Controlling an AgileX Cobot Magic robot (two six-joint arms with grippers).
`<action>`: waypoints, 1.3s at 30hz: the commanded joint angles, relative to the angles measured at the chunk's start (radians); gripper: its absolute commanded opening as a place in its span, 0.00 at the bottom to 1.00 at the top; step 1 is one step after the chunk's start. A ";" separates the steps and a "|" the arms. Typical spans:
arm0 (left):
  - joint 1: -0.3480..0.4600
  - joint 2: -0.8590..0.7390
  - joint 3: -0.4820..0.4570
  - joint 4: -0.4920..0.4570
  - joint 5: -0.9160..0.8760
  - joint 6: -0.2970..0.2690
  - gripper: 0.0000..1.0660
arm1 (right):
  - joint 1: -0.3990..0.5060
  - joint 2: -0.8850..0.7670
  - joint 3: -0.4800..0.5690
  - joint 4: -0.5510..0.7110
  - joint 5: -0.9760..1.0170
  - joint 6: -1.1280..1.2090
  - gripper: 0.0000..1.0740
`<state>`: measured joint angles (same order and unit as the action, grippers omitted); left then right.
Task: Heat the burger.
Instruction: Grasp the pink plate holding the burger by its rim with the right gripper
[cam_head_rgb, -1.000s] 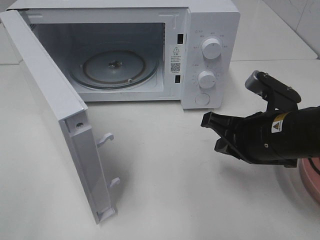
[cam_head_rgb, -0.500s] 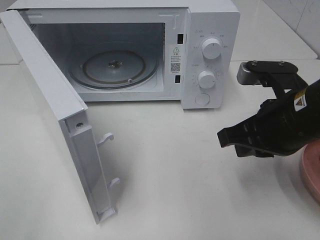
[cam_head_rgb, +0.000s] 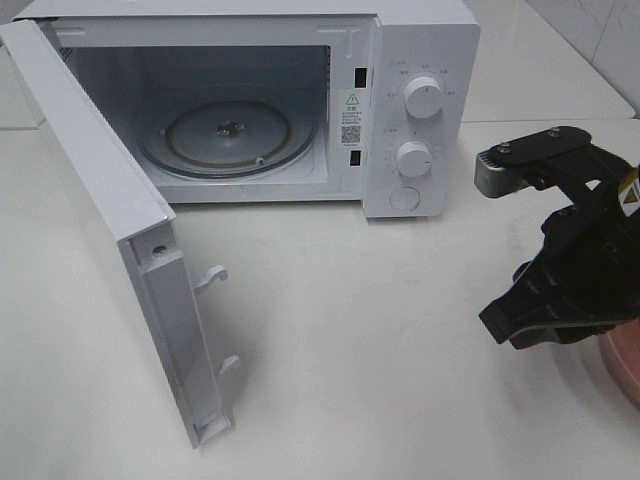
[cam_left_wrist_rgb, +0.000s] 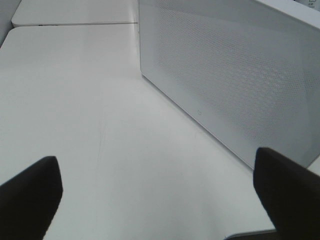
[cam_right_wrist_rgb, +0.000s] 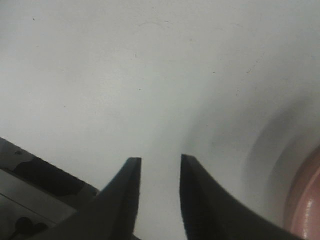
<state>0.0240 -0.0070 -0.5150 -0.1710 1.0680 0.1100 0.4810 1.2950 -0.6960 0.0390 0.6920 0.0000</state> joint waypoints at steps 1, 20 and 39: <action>0.002 -0.007 0.000 -0.009 0.002 -0.003 0.91 | -0.004 -0.027 -0.008 -0.016 0.013 -0.011 0.48; 0.002 -0.007 0.000 -0.009 0.002 -0.003 0.91 | -0.091 -0.105 -0.008 -0.152 0.137 0.079 0.88; 0.002 -0.007 0.000 -0.009 0.002 -0.003 0.91 | -0.284 0.031 0.013 -0.195 0.043 0.094 0.83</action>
<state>0.0240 -0.0070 -0.5150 -0.1710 1.0680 0.1100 0.2070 1.2990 -0.6960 -0.1250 0.7730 0.0720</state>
